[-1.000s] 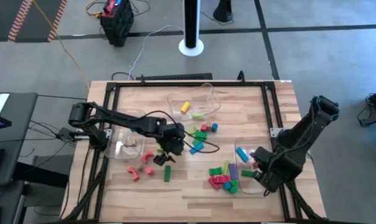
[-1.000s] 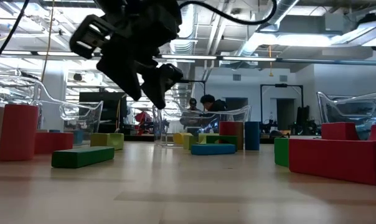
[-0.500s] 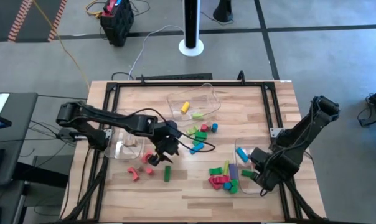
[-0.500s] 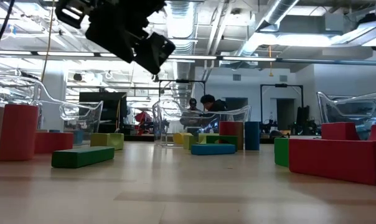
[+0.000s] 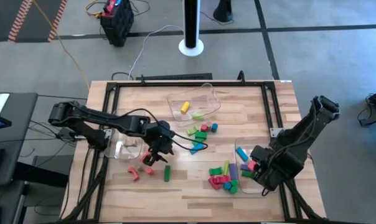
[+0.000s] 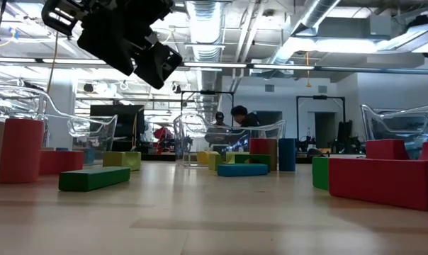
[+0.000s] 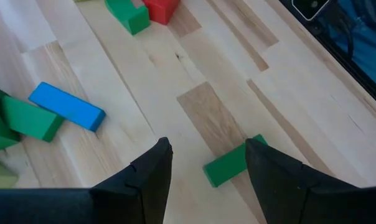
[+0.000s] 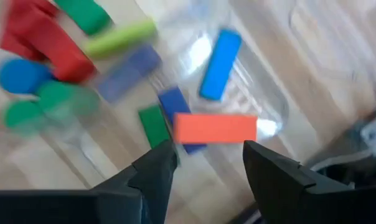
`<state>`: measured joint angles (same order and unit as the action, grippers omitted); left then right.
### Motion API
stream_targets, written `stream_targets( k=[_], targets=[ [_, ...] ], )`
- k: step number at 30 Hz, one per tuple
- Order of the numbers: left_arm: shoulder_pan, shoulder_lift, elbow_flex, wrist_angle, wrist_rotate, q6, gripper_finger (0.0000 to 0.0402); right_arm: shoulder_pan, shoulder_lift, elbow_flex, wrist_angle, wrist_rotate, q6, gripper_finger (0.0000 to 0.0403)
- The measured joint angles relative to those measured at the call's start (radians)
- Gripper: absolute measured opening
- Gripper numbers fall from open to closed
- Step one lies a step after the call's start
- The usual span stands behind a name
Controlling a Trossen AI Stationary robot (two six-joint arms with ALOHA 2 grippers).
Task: Sort blocks by size
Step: Put the orange arch block into the left transparent bin
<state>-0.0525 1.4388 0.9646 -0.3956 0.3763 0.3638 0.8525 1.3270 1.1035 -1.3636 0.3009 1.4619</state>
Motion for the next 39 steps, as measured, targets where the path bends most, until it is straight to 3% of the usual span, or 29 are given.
stream_targets(
  k=[4, 11, 17, 28, 39],
  targets=[
    [0.000, -0.002, -0.001, 0.002, 0.000, -0.002, 0.0196, -0.022, 0.000, 0.034, 0.075, 0.061, -0.111, 0.0226],
    [-0.025, -0.002, -0.001, 0.002, 0.001, -0.010, 0.0196, -0.113, 0.020, 0.037, 0.361, 0.065, -0.425, 0.0226],
    [-0.055, -0.002, -0.001, 0.002, 0.002, -0.036, 0.0196, -0.198, 0.085, 0.038, 0.524, -0.006, -0.604, 0.0226],
    [-0.120, -0.001, -0.001, 0.002, -0.047, -0.069, 0.0196, -0.328, 0.253, 0.037, 0.636, -0.271, -0.633, 0.0226],
    [-0.185, -0.001, -0.001, -0.031, -0.097, -0.100, 0.0196, -0.378, 0.271, 0.038, 0.749, -0.310, -0.572, 0.0226]
  ],
)
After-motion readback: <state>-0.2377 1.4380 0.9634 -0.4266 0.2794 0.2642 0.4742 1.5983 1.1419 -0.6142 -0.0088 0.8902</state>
